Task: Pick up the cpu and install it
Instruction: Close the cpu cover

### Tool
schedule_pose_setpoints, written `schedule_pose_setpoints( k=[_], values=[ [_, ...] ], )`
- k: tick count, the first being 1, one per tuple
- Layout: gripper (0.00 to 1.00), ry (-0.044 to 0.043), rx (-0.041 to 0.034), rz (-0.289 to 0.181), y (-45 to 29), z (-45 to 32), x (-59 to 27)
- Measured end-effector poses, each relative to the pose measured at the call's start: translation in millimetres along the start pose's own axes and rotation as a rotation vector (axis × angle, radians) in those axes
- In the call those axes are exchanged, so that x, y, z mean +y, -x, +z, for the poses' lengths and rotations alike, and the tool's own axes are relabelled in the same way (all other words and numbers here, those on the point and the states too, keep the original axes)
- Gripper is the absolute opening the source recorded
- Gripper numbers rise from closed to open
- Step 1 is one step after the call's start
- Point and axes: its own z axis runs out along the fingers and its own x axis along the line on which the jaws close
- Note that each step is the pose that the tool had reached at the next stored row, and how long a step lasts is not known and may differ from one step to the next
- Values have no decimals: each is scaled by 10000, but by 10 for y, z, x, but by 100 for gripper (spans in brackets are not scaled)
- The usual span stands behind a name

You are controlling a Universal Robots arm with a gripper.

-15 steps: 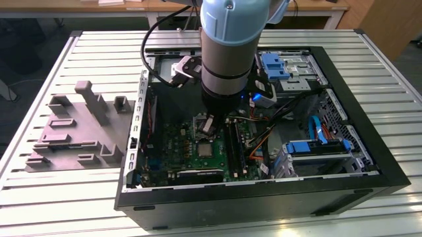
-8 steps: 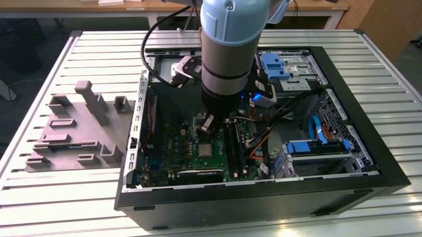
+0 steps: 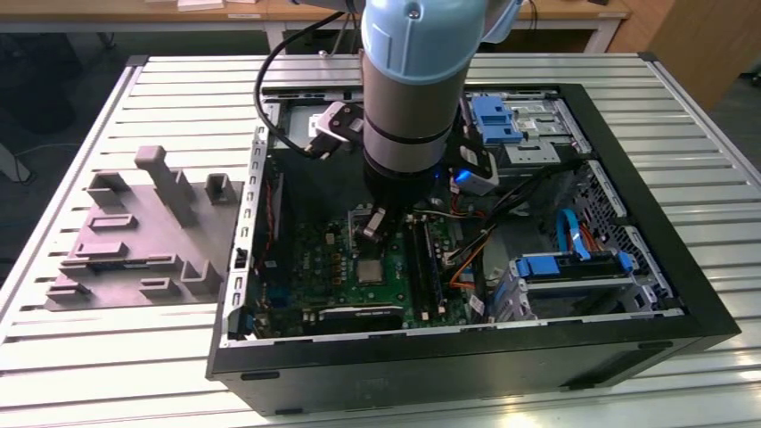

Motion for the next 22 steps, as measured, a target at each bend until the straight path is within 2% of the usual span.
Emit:
schedule_pose_setpoints(
  k=[8, 9, 11, 12, 22],
  values=[
    [75, 0, -1, 0, 0, 2, 0],
    [69, 0, -1, 0, 0, 2, 0],
    [69, 0, 0, 0, 0, 2, 0],
    [62, 0, 0, 1, 0, 2, 0],
    [62, 0, 0, 0, -1, 7, 0]
  ],
)
